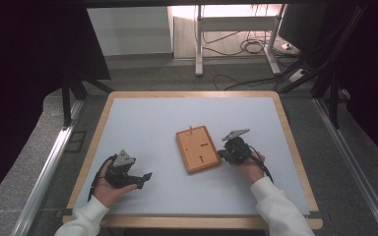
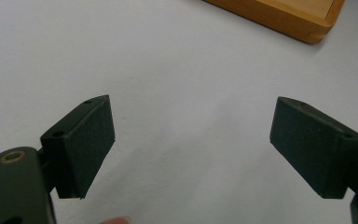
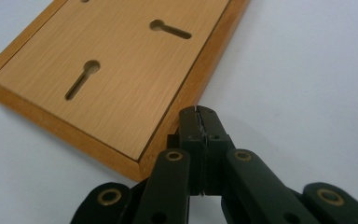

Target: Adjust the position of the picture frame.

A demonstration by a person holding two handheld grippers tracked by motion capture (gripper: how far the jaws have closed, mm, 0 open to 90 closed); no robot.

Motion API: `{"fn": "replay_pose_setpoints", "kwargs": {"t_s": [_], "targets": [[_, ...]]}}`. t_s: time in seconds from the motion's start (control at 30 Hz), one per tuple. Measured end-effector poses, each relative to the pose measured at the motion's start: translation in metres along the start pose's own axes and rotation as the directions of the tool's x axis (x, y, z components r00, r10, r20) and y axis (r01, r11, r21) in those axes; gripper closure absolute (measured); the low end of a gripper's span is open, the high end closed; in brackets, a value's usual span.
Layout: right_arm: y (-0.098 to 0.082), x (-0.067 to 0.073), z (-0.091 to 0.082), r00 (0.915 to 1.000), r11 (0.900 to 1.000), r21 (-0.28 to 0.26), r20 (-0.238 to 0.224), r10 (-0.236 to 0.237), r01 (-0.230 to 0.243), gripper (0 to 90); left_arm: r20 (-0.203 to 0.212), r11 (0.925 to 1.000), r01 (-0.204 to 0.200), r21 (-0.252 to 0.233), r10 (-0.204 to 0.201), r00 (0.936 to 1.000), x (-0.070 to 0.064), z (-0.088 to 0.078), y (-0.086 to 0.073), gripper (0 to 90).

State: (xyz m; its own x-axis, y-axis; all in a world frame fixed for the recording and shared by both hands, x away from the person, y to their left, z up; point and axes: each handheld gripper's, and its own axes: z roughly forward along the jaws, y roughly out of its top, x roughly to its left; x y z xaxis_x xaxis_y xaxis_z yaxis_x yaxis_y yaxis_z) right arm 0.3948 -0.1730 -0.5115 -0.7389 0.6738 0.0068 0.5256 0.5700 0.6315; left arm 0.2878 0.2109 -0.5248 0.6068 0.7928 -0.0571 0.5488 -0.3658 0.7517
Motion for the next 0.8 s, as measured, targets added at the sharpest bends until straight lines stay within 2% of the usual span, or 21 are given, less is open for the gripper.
{"fn": "replay_pose_setpoints", "kwargs": {"t_s": [0.2, 0.37, 0.5, 0.6, 0.73, 0.8], "targets": [[-0.006, 0.014, -0.005, 0.9991, 1.000, 0.000, -0.040, -0.015, 0.015, 90.0, 0.001, 1.0000, -0.003, 0.006, 0.003, 1.0000, -0.001, 0.001, 0.000, 13.6], [-0.006, 0.027, -0.007, 0.9964, 0.999, -0.004, -0.068, -0.050, 0.050, 90.0, 0.000, 1.0000, -0.003, 0.007, 0.003, 1.0000, -0.001, 0.002, 0.000, 13.6], [-0.006, 0.033, -0.006, 0.9929, 0.999, -0.011, -0.110, -0.045, 0.044, 90.0, -0.001, 0.9999, -0.004, 0.009, 0.004, 1.0000, -0.001, 0.002, 0.000, 13.5], [-0.005, 0.036, -0.005, 0.9928, 0.999, -0.013, -0.107, -0.054, 0.053, 90.0, -0.001, 0.9999, -0.005, 0.010, 0.005, 1.0000, -0.001, 0.002, 0.000, 13.6], [-0.007, 0.036, -0.003, 0.9911, 0.999, -0.026, -0.130, -0.026, 0.023, 90.0, 0.000, 0.9999, -0.006, 0.013, 0.006, 1.0000, -0.002, 0.003, 0.000, 13.6], [-0.006, 0.038, -0.002, 0.9909, 0.999, -0.030, -0.131, -0.029, 0.025, 90.0, 0.000, 0.9999, -0.008, 0.014, 0.008, 1.0000, -0.002, 0.004, 0.000, 13.6]]}}
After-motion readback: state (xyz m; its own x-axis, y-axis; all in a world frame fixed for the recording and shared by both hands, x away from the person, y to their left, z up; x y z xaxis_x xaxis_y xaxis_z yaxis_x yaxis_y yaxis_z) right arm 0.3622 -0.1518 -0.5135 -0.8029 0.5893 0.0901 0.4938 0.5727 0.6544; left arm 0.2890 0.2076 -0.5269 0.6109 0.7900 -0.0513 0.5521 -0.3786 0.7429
